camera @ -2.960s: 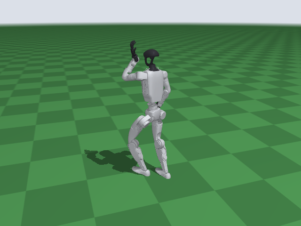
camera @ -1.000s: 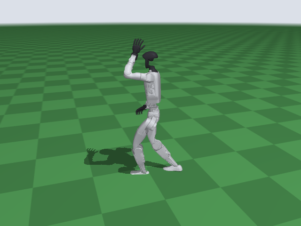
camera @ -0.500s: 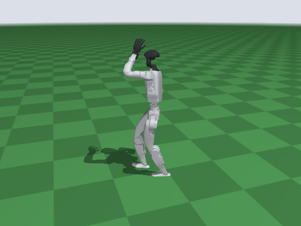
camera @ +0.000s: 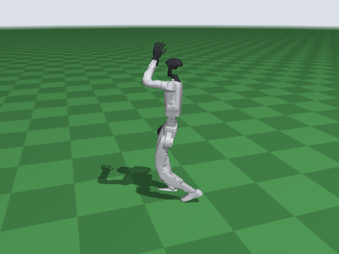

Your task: Walk

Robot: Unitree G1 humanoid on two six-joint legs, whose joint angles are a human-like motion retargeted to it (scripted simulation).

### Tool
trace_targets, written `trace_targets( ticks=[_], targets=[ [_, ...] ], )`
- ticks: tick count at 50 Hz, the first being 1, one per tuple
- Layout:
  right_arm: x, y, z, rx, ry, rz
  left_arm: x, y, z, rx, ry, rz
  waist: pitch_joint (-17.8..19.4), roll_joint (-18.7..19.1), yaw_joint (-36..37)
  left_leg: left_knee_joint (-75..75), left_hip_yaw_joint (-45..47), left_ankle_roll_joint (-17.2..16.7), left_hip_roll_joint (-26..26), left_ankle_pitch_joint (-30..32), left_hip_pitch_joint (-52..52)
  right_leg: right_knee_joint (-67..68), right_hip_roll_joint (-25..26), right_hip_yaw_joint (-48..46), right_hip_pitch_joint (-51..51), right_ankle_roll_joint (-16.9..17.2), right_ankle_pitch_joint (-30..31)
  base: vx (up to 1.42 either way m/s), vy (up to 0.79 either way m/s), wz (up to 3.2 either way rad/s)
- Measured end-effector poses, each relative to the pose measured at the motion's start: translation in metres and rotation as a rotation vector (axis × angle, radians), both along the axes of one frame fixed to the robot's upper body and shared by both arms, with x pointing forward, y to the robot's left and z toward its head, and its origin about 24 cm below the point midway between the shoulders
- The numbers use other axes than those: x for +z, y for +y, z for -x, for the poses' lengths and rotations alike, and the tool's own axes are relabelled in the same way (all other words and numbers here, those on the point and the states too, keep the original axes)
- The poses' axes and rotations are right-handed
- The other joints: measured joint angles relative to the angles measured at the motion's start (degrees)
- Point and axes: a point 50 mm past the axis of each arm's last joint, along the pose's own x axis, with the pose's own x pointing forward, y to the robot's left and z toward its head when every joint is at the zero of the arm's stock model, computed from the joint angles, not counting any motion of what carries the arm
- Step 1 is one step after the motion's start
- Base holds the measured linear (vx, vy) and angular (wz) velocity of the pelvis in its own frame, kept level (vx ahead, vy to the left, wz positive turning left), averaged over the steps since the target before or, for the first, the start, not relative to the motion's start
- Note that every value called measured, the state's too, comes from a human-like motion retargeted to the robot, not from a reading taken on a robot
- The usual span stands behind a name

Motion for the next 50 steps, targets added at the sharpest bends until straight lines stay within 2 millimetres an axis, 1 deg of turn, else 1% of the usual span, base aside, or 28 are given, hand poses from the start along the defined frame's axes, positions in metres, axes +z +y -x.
trace_targets(
  ticks=[4,8,13,18,21,25,27,28,30,32,33,35,37,40,42,46,48,50],
  targets=[
    [0.003,-0.002,-0.007,0.001,-0.023,0.006,0.009,-0.003,0.002,-0.012,0.007,0.006,1.5,0.6,0.6,2.1,-1.8,1.4,0.6,-2.5,-3.5,-3.6,1.6,1.8,4.2,0.5,0.7,0.23,-0.02,-0.24],
    [0.004,-0.003,-0.01,-0.012,-0.031,-0.005,0.016,-0.007,0.004,-0.023,0.02,-0.005,3.1,0.5,1.2,0.0,-5.2,2.8,-1.0,-5.3,-5.9,-4.4,2.5,4.7,6.8,0.9,0.6,0.18,0.0,-0.46],
    [0.005,-0.004,-0.016,-0.033,-0.042,-0.027,0.023,-0.011,0.008,-0.026,0.02,-0.027,4.8,-0.3,1.6,-5.4,-11.8,3.6,-5.7,-6.8,-7.4,-3.1,3.2,9.6,7.9,1.2,-0.3,0.12,0.01,-0.63],
    [0.009,-0.004,-0.027,-0.055,-0.065,-0.054,0.028,-0.014,0.013,-0.018,0.007,-0.059,5.7,-1.6,1.6,-11.7,-18.9,3.5,-11.1,-6.2,-6.6,-0.6,3.4,15.1,7.0,1.0,-1.5,0.08,0.03,-0.7],
    [0.01,-0.003,-0.032,-0.059,-0.073,-0.073,0.03,-0.016,0.015,-0.003,-0.002,-0.082,5.8,-2.3,1.3,-15.2,-21.9,3.6,-13.2,-5.5,-5.4,0.9,3.6,18.3,5.9,0.9,-2.3,0.05,0.05,-0.64],
    [0.011,0.001,-0.039,-0.058,-0.082,-0.096,0.031,-0.019,0.018,0.018,-0.019,-0.113,5.6,-3.5,0.4,-19.7,-21.8,4.6,-14.0,-5.4,-4.2,3.1,3.3,21.4,3.7,0.9,-3.5,0.04,0.07,-0.5],
    [0.009,0.005,-0.038,-0.053,-0.079,-0.11,0.029,-0.021,0.018,0.027,-0.025,-0.135,5.8,-4.0,-0.2,-20.2,-20.7,5.2,-13.9,-6.3,-4.1,5.3,3.4,22.2,2.5,1.1,-4.3,0.03,0.08,-0.39],
    [0.011,0.005,-0.043,-0.044,-0.088,-0.11,0.031,-0.021,0.021,0.037,-0.038,-0.141,5.3,-4.5,-0.4,-23.0,-20.0,5.6,-14.1,-5.5,-3.9,5.7,2.6,22.8,1.4,1.4,-4.5,0.05,0.07,-0.39],
    [0.01,0.011,-0.043,-0.034,-0.087,-0.126,0.029,-0.024,0.022,0.045,-0.05,-0.161,5.5,-5.3,-1.1,-23.3,-18.3,6.0,-14.2,-5.8,-4.1,8.3,2.4,23.1,0.0,1.9,-4.9,0.04,0.07,-0.34],
    [0.013,0.014,-0.052,-0.012,-0.107,-0.133,0.031,-0.024,0.029,0.061,-0.085,-0.173,4.5,-6.4,-1.6,-27.9,-16.6,6.3,-14.6,-3.8,-4.3,10.2,0.7,23.5,-3.0,3.0,-4.5,0.05,0.07,-0.29],
    [0.012,0.018,-0.052,-0.004,-0.107,-0.141,0.029,-0.026,0.03,0.062,-0.092,-0.183,4.7,-6.9,-1.9,-27.4,-15.7,6.3,-14.8,-4.0,-4.5,11.7,0.5,23.5,-3.9,3.5,-4.4,0.04,0.06,-0.26],
    [0.015,0.022,-0.061,0.028,-0.127,-0.144,0.031,-0.027,0.038,0.074,-0.131,-0.194,3.7,-7.9,-2.3,-32.0,-14.0,6.4,-15.1,-1.7,-4.8,13.9,-1.6,22.8,-7.7,4.5,-3.6,0.05,0.06,-0.29],
    [0.013,0.03,-0.059,0.053,-0.128,-0.154,0.029,-0.031,0.04,0.073,-0.147,-0.213,4.0,-8.9,-2.3,-31.3,-11.7,6.3,-15.3,-2.2,-5.2,17.0,-3.8,19.7,-9.9,4.3,-4.1,0.04,0.05,-0.42],
    [0.014,0.038,-0.063,0.098,-0.139,-0.155,0.027,-0.034,0.046,0.079,-0.175,-0.232,3.8,-10.1,-2.4,-32.4,-8.9,6.3,-15.5,-1.9,-5.7,21.8,-7.7,14.4,-13.3,3.7,-5.8,0.05,0.05,-0.32],
    [0.018,0.038,-0.071,0.132,-0.153,-0.141,0.031,-0.035,0.051,0.088,-0.196,-0.231,2.3,-11.0,-3.0,-38.7,-8.1,6.2,-16.2,1.2,-5.3,24.5,-11.1,11.7,-16.2,3.5,-6.6,0.03,0.02,-0.06],
    [0.015,0.045,-0.067,0.169,-0.143,-0.138,0.028,-0.04,0.049,0.084,-0.189,-0.246,1.6,-13.3,-3.4,-38.5,-5.7,6.3,-17.7,1.0,-5.8,29.8,-15.7,8.0,-17.3,3.3,-8.1,0.02,0.04,-0.09],
    [0.017,0.043,-0.071,0.189,-0.147,-0.122,0.031,-0.039,0.052,0.09,-0.199,-0.238,0.7,-13.2,-3.9,-43.3,-5.7,6.3,-17.5,3.2,-4.8,30.1,-16.9,6.7,-17.8,3.2,-8.0,0.0,0.0,0.0],
    [0.015,0.045,-0.068,0.197,-0.137,-0.122,0.03,-0.041,0.05,0.087,-0.195,-0.239,0.4,-14.3,-4.1,-43.5,-5.1,6.4,-18.5,3.5,-4.7,31.1,-18.5,6.3,-17.7,3.5,-8.4,0.0,0.0,0.0]
  ],
)
